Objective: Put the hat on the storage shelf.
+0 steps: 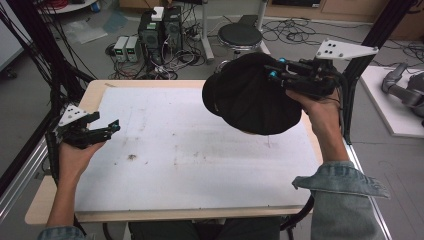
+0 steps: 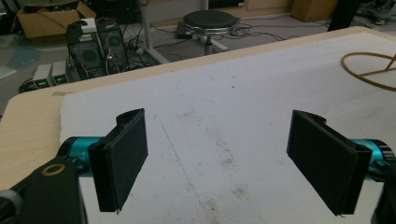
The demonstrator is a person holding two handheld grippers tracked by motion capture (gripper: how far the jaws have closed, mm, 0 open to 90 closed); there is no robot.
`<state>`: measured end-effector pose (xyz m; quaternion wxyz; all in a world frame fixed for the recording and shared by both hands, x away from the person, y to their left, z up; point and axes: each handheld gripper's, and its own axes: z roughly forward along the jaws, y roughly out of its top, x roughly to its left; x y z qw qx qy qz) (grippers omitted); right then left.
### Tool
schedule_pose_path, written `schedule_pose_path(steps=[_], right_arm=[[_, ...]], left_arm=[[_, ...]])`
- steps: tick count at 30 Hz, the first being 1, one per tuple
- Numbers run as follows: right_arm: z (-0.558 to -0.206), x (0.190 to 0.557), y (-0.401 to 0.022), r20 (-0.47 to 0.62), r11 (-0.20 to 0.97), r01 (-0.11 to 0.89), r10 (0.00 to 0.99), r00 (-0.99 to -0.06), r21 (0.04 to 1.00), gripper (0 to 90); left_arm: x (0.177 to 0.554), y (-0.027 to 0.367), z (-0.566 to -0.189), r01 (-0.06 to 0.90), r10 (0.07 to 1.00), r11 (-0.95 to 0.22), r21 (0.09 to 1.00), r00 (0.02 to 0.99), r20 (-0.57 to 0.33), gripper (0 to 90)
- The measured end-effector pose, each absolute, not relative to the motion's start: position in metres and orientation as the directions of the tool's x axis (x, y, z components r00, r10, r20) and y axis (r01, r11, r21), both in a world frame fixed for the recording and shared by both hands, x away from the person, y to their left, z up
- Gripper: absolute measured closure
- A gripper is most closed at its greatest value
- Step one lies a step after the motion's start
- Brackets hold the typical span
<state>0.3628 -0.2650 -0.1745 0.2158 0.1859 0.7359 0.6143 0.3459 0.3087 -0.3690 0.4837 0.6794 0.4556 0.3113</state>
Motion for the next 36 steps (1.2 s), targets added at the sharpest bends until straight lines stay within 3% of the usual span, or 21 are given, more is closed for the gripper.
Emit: schedule_pose_path(steps=[17,36], right_arm=[[-0.174,0.396,-0.272,-0.06,0.165,0.048,0.589,-0.806,0.985,71.3],[-0.161,0.407,-0.275,-0.067,0.134,0.02,0.617,-0.784,0.991,71.2]], left_arm=[[0.346,0.309,-0.369,0.316,0.919,-0.117,0.941,0.393,-0.018,20.6],[0.346,0.309,-0.369,0.32,0.918,-0.121,0.94,0.397,-0.016,20.6]])
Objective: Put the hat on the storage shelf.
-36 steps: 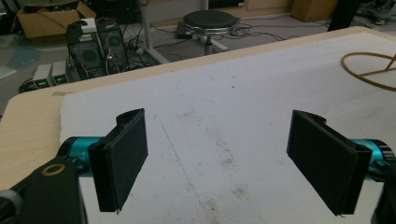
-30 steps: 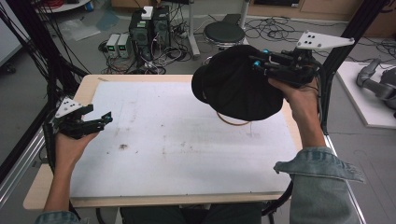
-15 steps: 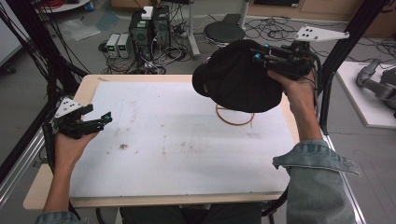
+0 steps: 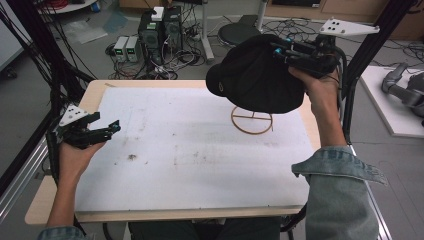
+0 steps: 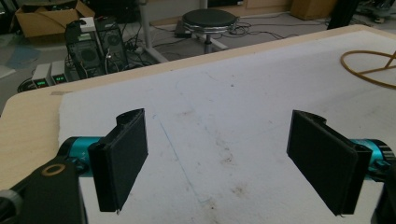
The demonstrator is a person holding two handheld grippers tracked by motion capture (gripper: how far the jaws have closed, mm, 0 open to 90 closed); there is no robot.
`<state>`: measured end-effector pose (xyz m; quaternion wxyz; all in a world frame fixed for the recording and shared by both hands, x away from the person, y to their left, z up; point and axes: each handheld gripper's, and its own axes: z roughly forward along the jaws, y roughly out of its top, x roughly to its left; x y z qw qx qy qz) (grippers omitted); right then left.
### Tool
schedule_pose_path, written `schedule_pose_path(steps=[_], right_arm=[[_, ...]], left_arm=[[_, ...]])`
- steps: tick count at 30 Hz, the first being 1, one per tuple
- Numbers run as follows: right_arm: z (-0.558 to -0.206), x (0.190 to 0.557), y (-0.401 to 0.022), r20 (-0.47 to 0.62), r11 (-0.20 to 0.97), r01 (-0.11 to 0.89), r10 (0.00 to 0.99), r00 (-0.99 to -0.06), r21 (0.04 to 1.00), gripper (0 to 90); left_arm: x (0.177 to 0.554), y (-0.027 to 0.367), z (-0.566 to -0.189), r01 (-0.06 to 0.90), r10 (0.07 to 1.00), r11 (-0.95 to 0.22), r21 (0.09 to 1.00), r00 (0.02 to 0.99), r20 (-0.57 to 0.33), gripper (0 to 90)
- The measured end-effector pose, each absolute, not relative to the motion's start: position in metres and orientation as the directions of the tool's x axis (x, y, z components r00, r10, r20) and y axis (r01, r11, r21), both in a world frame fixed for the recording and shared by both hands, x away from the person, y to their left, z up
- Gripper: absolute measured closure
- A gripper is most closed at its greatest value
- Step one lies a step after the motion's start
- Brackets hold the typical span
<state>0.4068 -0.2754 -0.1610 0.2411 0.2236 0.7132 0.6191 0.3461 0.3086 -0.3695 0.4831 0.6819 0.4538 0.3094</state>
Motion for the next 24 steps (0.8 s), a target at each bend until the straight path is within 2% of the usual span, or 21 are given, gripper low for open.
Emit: schedule_pose_path(steps=[11,17,24], right_arm=[[-0.16,0.42,-0.281,-0.044,0.107,0.033,0.644,-0.764,0.994,71.2],[-0.156,0.426,-0.279,-0.072,0.142,0.033,0.672,-0.737,0.989,71.0],[-0.163,0.44,-0.288,-0.043,0.14,0.077,0.695,-0.717,0.987,70.9]], left_arm=[[0.346,0.309,-0.37,0.321,0.919,-0.118,0.94,0.395,-0.019,20.6],[0.346,0.31,-0.37,0.322,0.919,-0.118,0.939,0.395,-0.02,20.6],[0.346,0.311,-0.37,0.319,0.919,-0.115,0.941,0.393,-0.021,20.7]])
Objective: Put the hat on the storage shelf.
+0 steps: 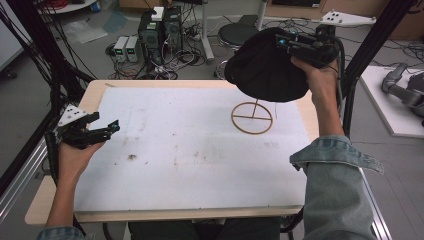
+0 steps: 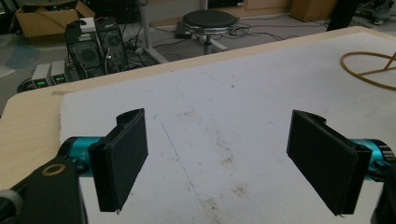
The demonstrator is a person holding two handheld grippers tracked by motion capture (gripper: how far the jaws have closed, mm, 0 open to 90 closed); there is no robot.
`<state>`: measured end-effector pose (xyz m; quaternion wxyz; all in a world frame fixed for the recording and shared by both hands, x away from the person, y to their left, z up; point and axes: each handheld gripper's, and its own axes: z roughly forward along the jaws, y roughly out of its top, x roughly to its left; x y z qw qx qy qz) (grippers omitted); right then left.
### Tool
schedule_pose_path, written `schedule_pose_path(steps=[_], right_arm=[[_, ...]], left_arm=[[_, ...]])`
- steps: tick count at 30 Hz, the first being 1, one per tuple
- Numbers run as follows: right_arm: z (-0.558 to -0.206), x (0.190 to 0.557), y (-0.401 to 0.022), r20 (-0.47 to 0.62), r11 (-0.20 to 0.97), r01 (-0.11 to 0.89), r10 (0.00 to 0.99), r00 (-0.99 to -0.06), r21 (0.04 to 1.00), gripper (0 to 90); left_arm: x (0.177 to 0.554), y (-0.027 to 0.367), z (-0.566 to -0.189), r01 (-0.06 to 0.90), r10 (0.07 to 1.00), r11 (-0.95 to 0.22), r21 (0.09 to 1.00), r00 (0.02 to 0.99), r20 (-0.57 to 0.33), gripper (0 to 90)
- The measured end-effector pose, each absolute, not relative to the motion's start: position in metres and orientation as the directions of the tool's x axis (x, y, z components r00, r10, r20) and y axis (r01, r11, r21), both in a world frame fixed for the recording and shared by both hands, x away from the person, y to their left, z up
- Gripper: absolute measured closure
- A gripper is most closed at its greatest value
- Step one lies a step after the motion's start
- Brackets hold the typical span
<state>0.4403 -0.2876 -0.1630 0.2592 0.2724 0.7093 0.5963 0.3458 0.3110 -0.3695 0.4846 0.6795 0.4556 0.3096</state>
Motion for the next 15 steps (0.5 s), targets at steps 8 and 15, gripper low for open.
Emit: schedule_pose_path(steps=[8,15], right_arm=[[-0.169,0.447,-0.287,-0.036,0.157,0.11,0.716,-0.697,0.981,70.9],[-0.176,0.454,-0.289,-0.03,0.179,0.153,0.737,-0.675,0.972,70.7]], left_arm=[[0.345,0.311,-0.369,0.319,0.919,-0.112,0.941,0.393,-0.024,20.7],[0.345,0.312,-0.369,0.319,0.919,-0.113,0.941,0.394,-0.023,20.7]])
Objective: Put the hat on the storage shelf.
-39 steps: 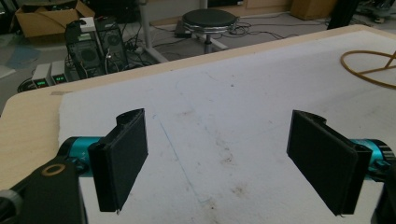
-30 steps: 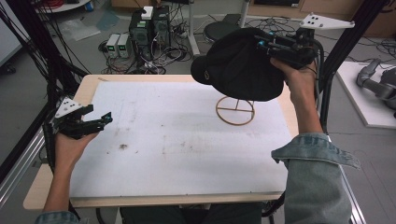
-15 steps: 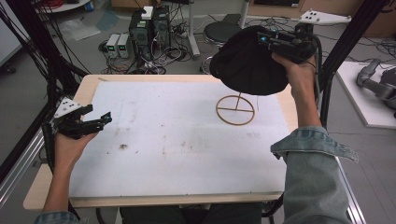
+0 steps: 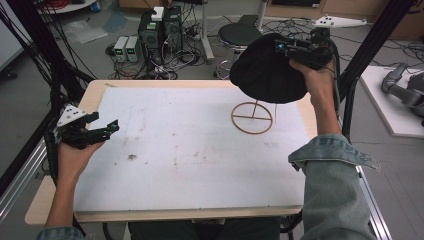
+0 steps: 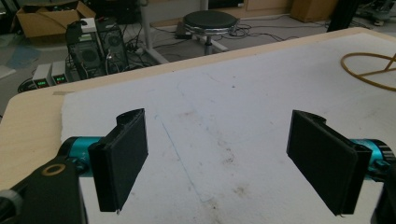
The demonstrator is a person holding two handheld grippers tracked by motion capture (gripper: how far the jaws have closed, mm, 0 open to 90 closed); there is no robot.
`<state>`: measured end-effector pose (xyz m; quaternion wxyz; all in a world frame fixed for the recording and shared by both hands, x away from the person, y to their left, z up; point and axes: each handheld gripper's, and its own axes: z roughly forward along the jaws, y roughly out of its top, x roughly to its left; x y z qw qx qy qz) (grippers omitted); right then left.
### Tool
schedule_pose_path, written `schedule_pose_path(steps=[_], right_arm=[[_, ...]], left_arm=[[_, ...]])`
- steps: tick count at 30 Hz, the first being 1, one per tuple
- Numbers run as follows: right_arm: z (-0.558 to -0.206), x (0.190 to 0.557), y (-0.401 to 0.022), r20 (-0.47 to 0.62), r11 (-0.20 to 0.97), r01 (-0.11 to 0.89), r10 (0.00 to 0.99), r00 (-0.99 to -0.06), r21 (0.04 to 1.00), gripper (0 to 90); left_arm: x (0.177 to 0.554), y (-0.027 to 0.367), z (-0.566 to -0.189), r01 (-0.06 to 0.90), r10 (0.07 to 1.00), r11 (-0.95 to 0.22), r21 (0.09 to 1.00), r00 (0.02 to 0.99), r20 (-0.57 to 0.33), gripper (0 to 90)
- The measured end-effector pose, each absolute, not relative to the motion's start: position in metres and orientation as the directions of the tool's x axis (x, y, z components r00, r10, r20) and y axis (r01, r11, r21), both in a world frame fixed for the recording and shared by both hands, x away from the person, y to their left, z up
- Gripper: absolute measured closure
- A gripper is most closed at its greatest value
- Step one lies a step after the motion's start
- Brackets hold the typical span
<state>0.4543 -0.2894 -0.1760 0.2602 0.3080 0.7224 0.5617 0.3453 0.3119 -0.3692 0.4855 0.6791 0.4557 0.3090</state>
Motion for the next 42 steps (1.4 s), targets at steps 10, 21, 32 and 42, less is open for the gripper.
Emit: schedule_pose_path(steps=[10,21,32,42], right_arm=[[-0.195,0.462,-0.297,0.013,0.157,0.202,0.758,-0.652,0.967,70.5],[-0.202,0.469,-0.294,0.017,0.179,0.256,0.789,-0.615,0.95,69.9],[-0.207,0.474,-0.294,0.031,0.187,0.305,0.807,-0.589,0.934,68.9],[-0.211,0.479,-0.295,0.04,0.197,0.34,0.813,-0.581,0.92,67.0]], left_arm=[[0.345,0.311,-0.369,0.319,0.918,-0.116,0.941,0.395,-0.021,20.7],[0.345,0.312,-0.369,0.317,0.918,-0.116,0.941,0.396,-0.02,20.7],[0.345,0.312,-0.368,0.317,0.918,-0.118,0.941,0.396,-0.018,20.7],[0.345,0.312,-0.368,0.317,0.918,-0.118,0.941,0.396,-0.019,20.7]])
